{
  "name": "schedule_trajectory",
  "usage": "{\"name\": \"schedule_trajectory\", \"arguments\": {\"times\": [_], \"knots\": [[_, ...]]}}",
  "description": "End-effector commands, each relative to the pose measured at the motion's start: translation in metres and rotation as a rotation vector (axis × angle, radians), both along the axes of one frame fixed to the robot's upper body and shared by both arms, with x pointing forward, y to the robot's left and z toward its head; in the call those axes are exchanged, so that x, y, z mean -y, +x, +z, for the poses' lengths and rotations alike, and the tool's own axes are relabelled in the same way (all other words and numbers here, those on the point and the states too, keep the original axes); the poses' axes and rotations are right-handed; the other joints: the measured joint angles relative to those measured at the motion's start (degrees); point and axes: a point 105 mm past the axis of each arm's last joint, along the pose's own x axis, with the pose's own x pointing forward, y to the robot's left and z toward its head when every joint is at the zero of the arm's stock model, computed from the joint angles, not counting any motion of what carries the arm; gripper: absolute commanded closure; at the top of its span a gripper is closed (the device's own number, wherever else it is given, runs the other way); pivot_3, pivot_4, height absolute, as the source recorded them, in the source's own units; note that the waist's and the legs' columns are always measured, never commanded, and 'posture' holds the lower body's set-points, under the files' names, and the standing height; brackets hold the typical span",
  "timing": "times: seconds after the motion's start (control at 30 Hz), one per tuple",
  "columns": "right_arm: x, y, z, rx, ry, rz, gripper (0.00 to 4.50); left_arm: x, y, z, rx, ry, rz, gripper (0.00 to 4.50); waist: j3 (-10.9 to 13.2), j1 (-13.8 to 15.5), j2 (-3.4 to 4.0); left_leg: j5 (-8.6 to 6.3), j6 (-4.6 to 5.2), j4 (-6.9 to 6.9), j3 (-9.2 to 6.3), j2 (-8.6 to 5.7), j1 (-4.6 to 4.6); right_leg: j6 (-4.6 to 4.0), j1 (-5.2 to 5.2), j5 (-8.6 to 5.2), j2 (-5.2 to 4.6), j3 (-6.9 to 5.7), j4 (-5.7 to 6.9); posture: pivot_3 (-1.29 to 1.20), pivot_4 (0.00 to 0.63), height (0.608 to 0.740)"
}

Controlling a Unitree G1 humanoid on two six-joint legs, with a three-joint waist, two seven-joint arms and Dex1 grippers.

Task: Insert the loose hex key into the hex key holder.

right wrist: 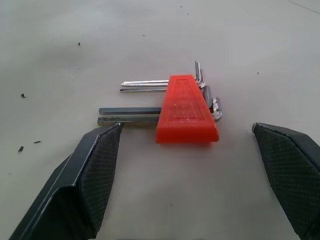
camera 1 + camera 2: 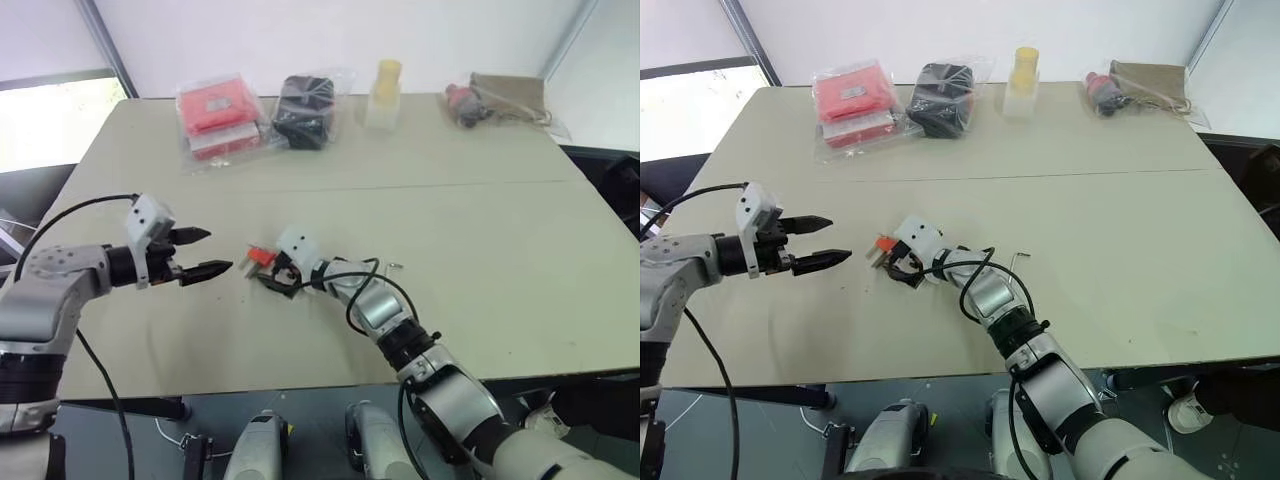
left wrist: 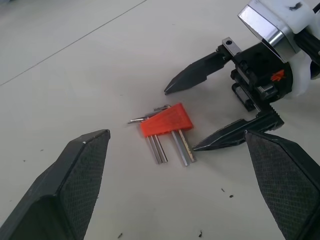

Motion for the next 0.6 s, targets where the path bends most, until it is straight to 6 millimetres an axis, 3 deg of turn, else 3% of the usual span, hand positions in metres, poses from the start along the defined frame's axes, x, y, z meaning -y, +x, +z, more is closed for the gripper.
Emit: {"name": "schedule_trajectory", "arguments": {"times": [0.03, 0.07, 0.17, 0.33, 0.53, 0.6], "knots": [[-0.001, 0.002, 0.001, -0.002, 0.010, 0.005, 0.16, -0.001, 0.001, 0.014, 0.061, -0.015, 0.008, 0.00, 0.00, -0.04, 0.00, 0.00, 0.00, 0.00, 0.00, 0.00, 0.00, 0.00, 0.00, 0.00, 0.00, 0.00, 0.00, 0.00, 0.150, 0.740], [-0.004, 0.001, 0.000, -0.005, 0.013, 0.016, 0.16, -0.001, 0.002, 0.014, 0.063, -0.016, 0.009, 0.00, 0.00, -0.06, 0.00, 0.00, 0.00, -0.01, 0.00, 0.00, 0.01, 0.00, 0.00, 0.00, 0.00, 0.00, 0.00, 0.00, 0.150, 0.740], [-0.009, -0.001, -0.001, -0.004, 0.015, 0.029, 1.00, 0.000, 0.003, 0.014, 0.068, -0.018, 0.014, 0.00, 0.00, -0.13, 0.00, 0.00, 0.00, -0.01, 0.00, 0.00, 0.02, 0.00, 0.00, 0.00, 0.01, 0.00, 0.00, 0.00, 0.150, 0.740], [-0.012, 0.000, -0.001, 0.013, 0.008, 0.038, 3.46, -0.001, 0.002, 0.012, 0.068, -0.020, 0.022, 0.00, 0.00, -0.17, 0.00, 0.00, 0.00, -0.02, 0.00, 0.01, 0.03, 0.00, 0.00, 0.00, 0.02, 0.00, 0.00, 0.00, 0.150, 0.740], [-0.006, 0.003, 0.006, 0.100, -0.031, 0.057, 3.49, -0.003, 0.003, 0.012, 0.063, -0.025, 0.027, 0.00, 0.00, -0.16, 0.00, 0.00, 0.00, -0.02, -0.01, 0.01, 0.04, -0.01, 0.00, 0.00, 0.02, 0.01, 0.01, 0.00, 0.150, 0.740], [0.006, 0.006, 0.036, 0.304, -0.078, 0.104, 3.49, -0.003, 0.005, 0.012, 0.057, -0.042, 0.024, 0.00, 0.02, 0.02, 0.04, 0.00, 0.00, -0.02, 0.00, 0.01, 0.04, -0.01, 0.00, 0.00, 0.02, 0.01, 0.01, 0.00, 0.150, 0.740]]}}
